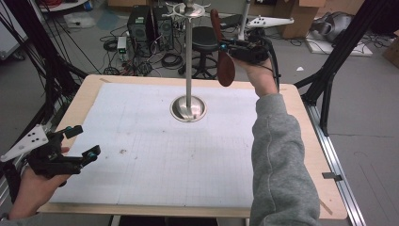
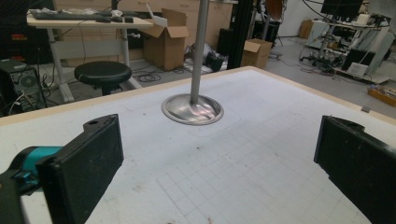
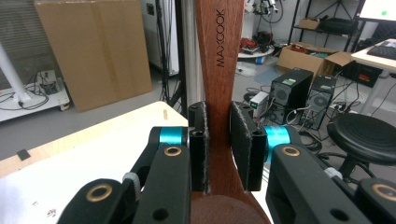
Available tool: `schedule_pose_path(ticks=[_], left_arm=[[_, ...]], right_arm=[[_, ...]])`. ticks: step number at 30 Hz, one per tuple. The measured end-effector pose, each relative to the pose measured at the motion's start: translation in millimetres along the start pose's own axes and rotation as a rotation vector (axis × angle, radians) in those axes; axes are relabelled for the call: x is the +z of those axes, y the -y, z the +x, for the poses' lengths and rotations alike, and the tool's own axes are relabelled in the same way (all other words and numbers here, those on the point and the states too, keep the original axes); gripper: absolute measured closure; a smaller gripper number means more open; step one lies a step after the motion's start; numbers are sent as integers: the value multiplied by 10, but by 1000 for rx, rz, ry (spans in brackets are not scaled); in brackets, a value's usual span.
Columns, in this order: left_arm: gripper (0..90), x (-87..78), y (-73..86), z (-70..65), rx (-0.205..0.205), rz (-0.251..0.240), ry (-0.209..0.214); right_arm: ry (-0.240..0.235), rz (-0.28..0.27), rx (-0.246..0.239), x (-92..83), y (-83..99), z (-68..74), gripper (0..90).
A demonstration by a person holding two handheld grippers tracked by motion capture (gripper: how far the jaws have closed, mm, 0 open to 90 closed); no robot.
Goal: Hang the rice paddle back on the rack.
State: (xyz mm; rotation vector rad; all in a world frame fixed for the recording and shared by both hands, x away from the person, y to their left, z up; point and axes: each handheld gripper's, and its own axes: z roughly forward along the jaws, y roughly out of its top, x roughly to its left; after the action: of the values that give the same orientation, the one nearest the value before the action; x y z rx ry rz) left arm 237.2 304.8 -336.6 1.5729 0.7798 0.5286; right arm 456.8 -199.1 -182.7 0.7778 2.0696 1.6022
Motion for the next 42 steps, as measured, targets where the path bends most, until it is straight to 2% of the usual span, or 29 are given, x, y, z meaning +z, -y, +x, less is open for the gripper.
schedule_pose_path(ticks=[27, 42], left_arm=[[18, -32, 0, 9, -7, -4, -3], [18, -41, 2, 12, -5, -3, -3]], right_arm=[[-12, -6, 11, 121, 30, 1, 778], [-27, -23, 32, 174, 51, -2, 778]])
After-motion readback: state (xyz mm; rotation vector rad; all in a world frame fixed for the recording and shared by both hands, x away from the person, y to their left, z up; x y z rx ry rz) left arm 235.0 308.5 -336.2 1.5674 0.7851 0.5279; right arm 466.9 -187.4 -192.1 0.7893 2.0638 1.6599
